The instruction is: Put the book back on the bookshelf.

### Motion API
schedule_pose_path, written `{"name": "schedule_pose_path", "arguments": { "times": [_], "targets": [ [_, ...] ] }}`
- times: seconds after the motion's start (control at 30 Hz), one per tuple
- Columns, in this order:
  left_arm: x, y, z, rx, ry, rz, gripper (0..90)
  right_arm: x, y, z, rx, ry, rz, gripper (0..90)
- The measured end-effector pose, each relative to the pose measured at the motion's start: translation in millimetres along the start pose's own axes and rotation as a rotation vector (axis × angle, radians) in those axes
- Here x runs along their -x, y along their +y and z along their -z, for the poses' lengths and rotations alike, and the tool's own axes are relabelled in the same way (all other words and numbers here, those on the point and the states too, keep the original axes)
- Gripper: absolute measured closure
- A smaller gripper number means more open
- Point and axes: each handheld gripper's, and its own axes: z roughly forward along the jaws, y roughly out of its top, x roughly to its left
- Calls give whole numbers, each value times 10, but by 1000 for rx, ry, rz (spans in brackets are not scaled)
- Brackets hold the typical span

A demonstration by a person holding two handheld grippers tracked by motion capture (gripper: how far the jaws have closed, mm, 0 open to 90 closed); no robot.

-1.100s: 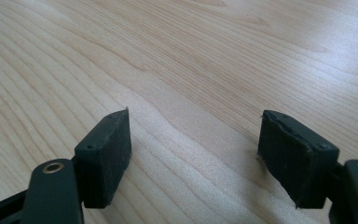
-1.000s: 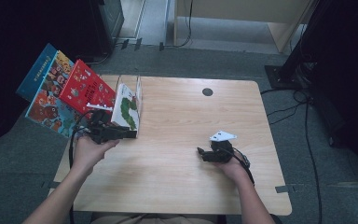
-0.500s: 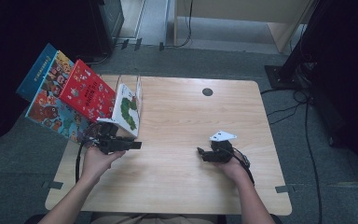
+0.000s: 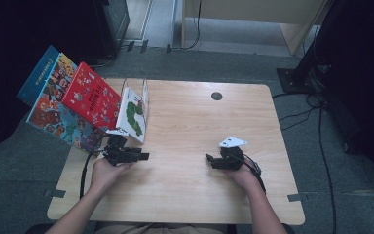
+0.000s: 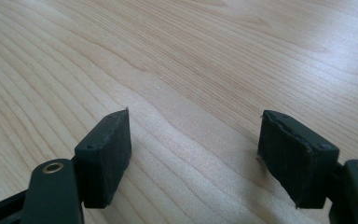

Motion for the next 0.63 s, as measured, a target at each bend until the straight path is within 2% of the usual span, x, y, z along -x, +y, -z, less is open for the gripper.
{"name": "schedule_pose_path", "arguments": {
  "times": [0.33,0.43,0.5,0.63],
  "targets": [
    [-41,-32,-157,-33,21,-19,444,-4,1,-3,-2,5,0,238],
    [-56,-33,-181,-43,11,-6,442,-1,1,-2,-2,7,3,236],
    [-47,-35,-178,-40,22,-18,442,-7,1,-2,-5,11,-3,230],
    [-60,-34,-172,-39,19,-15,436,-7,2,-1,-7,10,0,228]
  ]
}}
